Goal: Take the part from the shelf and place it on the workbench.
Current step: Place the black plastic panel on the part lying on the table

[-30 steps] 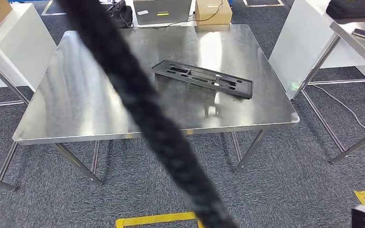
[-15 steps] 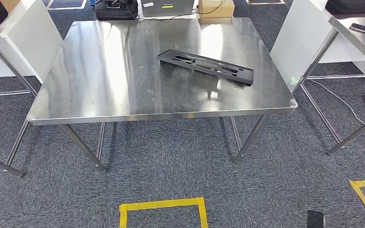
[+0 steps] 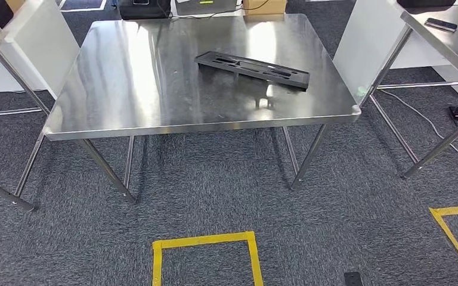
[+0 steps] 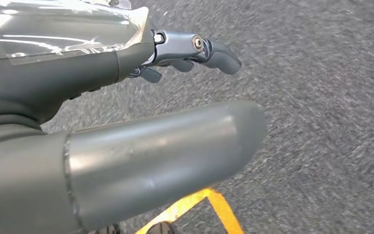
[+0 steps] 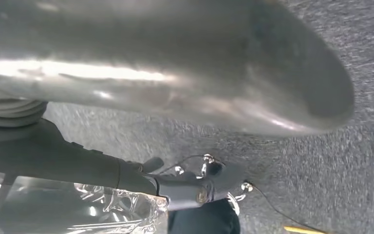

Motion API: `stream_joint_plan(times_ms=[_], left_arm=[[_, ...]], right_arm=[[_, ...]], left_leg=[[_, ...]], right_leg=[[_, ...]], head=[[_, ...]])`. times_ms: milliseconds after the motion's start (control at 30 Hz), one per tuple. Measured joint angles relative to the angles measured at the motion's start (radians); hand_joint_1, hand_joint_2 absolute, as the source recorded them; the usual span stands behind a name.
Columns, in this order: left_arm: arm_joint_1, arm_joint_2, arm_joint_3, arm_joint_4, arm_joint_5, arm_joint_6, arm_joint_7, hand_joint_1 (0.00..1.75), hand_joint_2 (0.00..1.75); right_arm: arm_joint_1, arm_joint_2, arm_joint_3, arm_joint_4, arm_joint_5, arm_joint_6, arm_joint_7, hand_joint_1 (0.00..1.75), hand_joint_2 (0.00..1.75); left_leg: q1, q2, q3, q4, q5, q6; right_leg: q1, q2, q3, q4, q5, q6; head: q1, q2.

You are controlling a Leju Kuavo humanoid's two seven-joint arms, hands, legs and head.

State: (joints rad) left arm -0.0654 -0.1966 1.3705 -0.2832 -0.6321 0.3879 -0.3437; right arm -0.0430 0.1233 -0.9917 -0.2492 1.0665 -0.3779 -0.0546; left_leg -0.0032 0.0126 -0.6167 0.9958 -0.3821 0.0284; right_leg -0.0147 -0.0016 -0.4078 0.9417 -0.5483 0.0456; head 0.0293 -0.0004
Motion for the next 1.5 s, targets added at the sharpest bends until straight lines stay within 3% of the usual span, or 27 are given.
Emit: stream_joint_plan(times_ms=[67,133,167,200,267,300,367,433,500,567,667,733,767,833,900,933,1000,1067,1100,1167,1200,1233,1267,1333,1400,1433,1500], left_arm=[[0.001,-0.002,0.007,0.0,0.008,0.007,0.0,0.0,0.0],[0.002,-0.004,0.013,0.0,0.011,0.013,0.001,0.0,0.0],[0.002,-0.005,0.015,0.001,0.012,0.015,0.001,0.0,0.0],[0.001,-0.006,0.017,0.001,0.013,0.016,0.002,0.0,0.0],[0.001,-0.006,0.019,0.001,0.013,0.016,0.002,0.0,0.0],[0.001,-0.006,0.02,0.001,0.013,0.017,0.002,0.0,0.0],[-0.001,-0.007,0.022,0.001,0.013,0.019,0.002,0.0,0.0],[-0.002,-0.01,0.024,0.001,0.014,0.027,0.004,0.0,0.0],[-0.003,-0.013,0.026,0.001,0.02,0.037,0.006,0.0,0.0],[-0.004,-0.019,0.029,0.001,0.024,0.042,0.005,0.0,0.0],[-0.005,-0.024,0.033,0.0,0.018,0.039,-0.001,0.0,0.0],[-0.005,-0.027,0.032,-0.001,0.01,0.027,-0.007,0.0,0.0],[-0.005,-0.027,0.032,-0.001,0.005,0.021,-0.01,0.0,0.0],[-0.005,-0.027,0.032,-0.001,-0.006,0.009,-0.017,0.0,0.0],[-0.005,-0.028,0.031,-0.001,-0.017,0.0,-0.021,0.0,0.0],[-0.005,-0.029,0.03,-0.001,-0.022,-0.002,-0.022,0.0,0.0],[-0.005,-0.029,0.025,-0.002,-0.031,-0.003,-0.022,0.0,0.0],[-0.004,-0.028,0.022,-0.002,-0.04,0.001,-0.015,0.0,0.0],[-0.003,-0.027,0.02,-0.002,-0.047,0.006,-0.008,0.0,0.0],[-0.003,-0.025,0.014,-0.001,-0.064,0.016,0.012,0.0,0.0],[-0.003,-0.024,0.011,-0.001,-0.07,0.019,0.022,0.0,0.0],[-0.003,-0.023,0.008,-0.001,-0.076,0.02,0.029,0.0,0.0],[-0.003,-0.022,0.005,-0.001,-0.08,0.021,0.034,0.0,0.0],[-0.004,-0.018,-0.001,-0.001,-0.088,0.021,0.04,0.0,0.0],[-0.005,-0.015,-0.008,0.0,-0.095,0.019,0.043,0.0,0.0],[-0.006,-0.014,-0.012,0.0,-0.099,0.019,0.044,0.0,0.0],[-0.007,-0.01,-0.019,0.002,-0.107,0.017,0.045,0.0,0.0]], right_arm=[[-0.001,0.0,0.014,0.008,0.013,0.0,0.0,0.0,0.0],[-0.002,0.0,0.025,0.013,0.021,0.0,0.0,0.0,0.0],[-0.002,0.0,0.029,0.015,0.023,0.0,0.0,0.0,0.0],[-0.002,0.0,0.033,0.016,0.024,0.0,0.0,0.0,0.0],[-0.002,0.0,0.04,0.02,0.025,0.0,0.0,0.0,0.0],[-0.002,0.0,0.043,0.021,0.025,0.0,0.0,0.0,0.0],[-0.002,0.0,0.046,0.022,0.028,0.0,0.0,0.0,0.0],[-0.004,-0.001,0.051,0.023,0.034,0.001,-0.002,0.0,0.0],[-0.006,-0.001,0.058,0.025,0.042,0.003,-0.004,0.0,0.0],[-0.007,-0.002,0.065,0.028,0.048,0.004,-0.005,0.0,0.0],[-0.01,-0.005,0.07,0.03,0.049,0.003,-0.017,0.0,0.0],[-0.011,-0.009,0.071,0.03,0.044,0.001,-0.031,0.0,0.0],[-0.012,-0.01,0.071,0.03,0.04,-0.001,-0.04,0.0,0.0],[-0.013,-0.013,0.071,0.03,0.028,-0.007,-0.067,0.0,0.0],[-0.017,-0.017,0.07,0.03,0.013,-0.012,-0.096,0.0,0.0],[-0.018,-0.019,0.069,0.03,0.007,-0.013,-0.107,0.0,0.0],[-0.018,-0.023,0.065,0.029,-0.002,-0.015,-0.12,0.0,0.0],[-0.018,-0.025,0.06,0.029,-0.009,-0.016,-0.128,0.0,0.0],[-0.018,-0.025,0.058,0.029,-0.014,-0.016,-0.134,0.0,0.0],[-0.019,-0.025,0.051,0.029,-0.023,-0.011,-0.151,0.0,0.0],[-0.018,-0.024,0.047,0.029,-0.027,-0.008,-0.159,0.0,0.0],[-0.018,-0.023,0.043,0.029,-0.03,-0.004,-0.166,0.0,0.0],[-0.018,-0.022,0.041,0.029,-0.032,0.0,-0.171,0.0,0.0],[-0.017,-0.02,0.037,0.029,-0.034,0.007,-0.178,0.0,0.0],[-0.017,-0.019,0.035,0.029,-0.038,0.01,-0.181,0.0,0.0],[-0.018,-0.018,0.033,0.029,-0.042,0.011,-0.183,0.0,0.0],[-0.018,-0.016,0.027,0.029,-0.05,0.012,-0.186,0.0,0.0]], left_leg=[[0.005,-0.005,-0.016,0.024,-0.034,-0.011],[0.009,-0.011,-0.044,0.117,-0.133,-0.021],[0.012,-0.012,-0.059,0.185,-0.182,-0.027],[0.014,-0.013,-0.068,0.245,-0.209,-0.031],[0.02,-0.013,-0.048,0.288,-0.192,-0.038],[0.024,-0.013,-0.013,0.257,-0.163,-0.041],[0.029,-0.015,0.087,0.122,-0.135,-0.045],[0.026,-0.02,0.146,0.02,-0.152,-0.04],[0.019,-0.021,0.138,0.002,-0.156,-0.023],[0.016,-0.016,0.115,-0.003,-0.138,0.002],[0.013,-0.01,0.074,-0.006,-0.101,0.029],[0.008,-0.007,0.047,-0.004,-0.077,0.031],[0.005,-0.006,0.033,-0.003,-0.065,0.031],[0.002,-0.005,0.009,-0.002,-0.042,0.028],[-0.001,-0.004,-0.009,-0.002,-0.021,0.02],[-0.002,-0.004,-0.013,-0.003,-0.011,0.015],[-0.002,-0.003,-0.018,-0.009,0.011,0.004],[0.002,-0.006,-0.027,0.002,-0.005,-0.008],[0.004,-0.008,-0.035,0.028,-0.041,-0.014],[0.009,-0.012,-0.063,0.14,-0.148,-0.025],[0.012,-0.013,-0.076,0.207,-0.188,-0.03],[0.015,-0.014,-0.08,0.26,-0.204,-0.035],[0.019,-0.014,-0.072,0.284,-0.196,-0.04],[0.029,-0.013,-0.001,0.222,-0.142,-0.048],[0.033,-0.018,0.094,0.087,-0.132,-0.055],[0.032,-0.02,0.122,0.04,-0.142,-0.054],[0.026,-0.023,0.127,0.011,-0.154,-0.043]], right_leg=[[-0.009,-0.004,-0.02,0.001,0.019,-0.022],[-0.013,-0.009,-0.046,0.002,0.042,-0.039],[-0.012,-0.011,-0.061,0.003,0.054,-0.042],[-0.011,-0.012,-0.074,0.005,0.065,-0.041],[-0.013,-0.015,-0.103,0.015,0.084,-0.034],[-0.015,-0.015,-0.117,0.022,0.091,-0.028],[-0.016,-0.015,-0.146,0.042,0.101,-0.015],[-0.013,-0.016,-0.167,0.057,0.113,0.002],[-0.011,-0.016,-0.18,0.058,0.13,0.021],[-0.013,-0.014,-0.199,0.075,0.115,0.027],[-0.013,-0.008,-0.249,0.226,-0.009,0.008],[-0.012,-0.005,-0.26,0.332,-0.052,0.013],[-0.011,-0.004,-0.244,0.344,-0.045,0.021],[-0.009,-0.003,-0.156,0.25,-0.001,0.034],[-0.001,-0.003,-0.043,0.082,0.008,0.025],[0.004,-0.002,-0.011,0.025,0.003,0.016],[0.012,-0.001,-0.002,-0.012,-0.001,0.001],[0.002,-0.004,-0.018,-0.01,0.017,-0.017],[-0.004,-0.005,-0.027,-0.012,0.028,-0.029],[-0.006,-0.009,-0.049,-0.011,0.049,-0.043],[-0.006,-0.011,-0.06,-0.01,0.059,-0.045],[-0.006,-0.012,-0.074,-0.006,0.07,-0.042],[-0.007,-0.013,-0.089,-0.001,0.079,-0.039],[-0.012,-0.014,-0.121,0.02,0.091,-0.029],[-0.012,-0.014,-0.151,0.046,0.096,-0.021],[-0.01,-0.014,-0.162,0.056,0.1,-0.015],[-0.006,-0.014,-0.177,0.063,0.113,0.003]], head=[[-0.001,0.0],[-0.004,0.0],[-0.004,0.0],[-0.005,0.0],[-0.005,0.0],[-0.005,0.0],[-0.005,0.0],[-0.004,0.0],[-0.002,0.0],[-0.001,0.0],[0.007,0.0],[0.007,0.0],[0.007,0.0],[0.007,0.0],[0.007,0.0],[0.007,0.0],[0.006,0.0],[0.005,0.0],[0.004,0.0],[0.001,0.0],[0.0,0.0],[0.0,0.0],[0.0,0.0],[0.0,0.0],[-0.001,0.0],[-0.001,0.0],[0.0,0.0]])
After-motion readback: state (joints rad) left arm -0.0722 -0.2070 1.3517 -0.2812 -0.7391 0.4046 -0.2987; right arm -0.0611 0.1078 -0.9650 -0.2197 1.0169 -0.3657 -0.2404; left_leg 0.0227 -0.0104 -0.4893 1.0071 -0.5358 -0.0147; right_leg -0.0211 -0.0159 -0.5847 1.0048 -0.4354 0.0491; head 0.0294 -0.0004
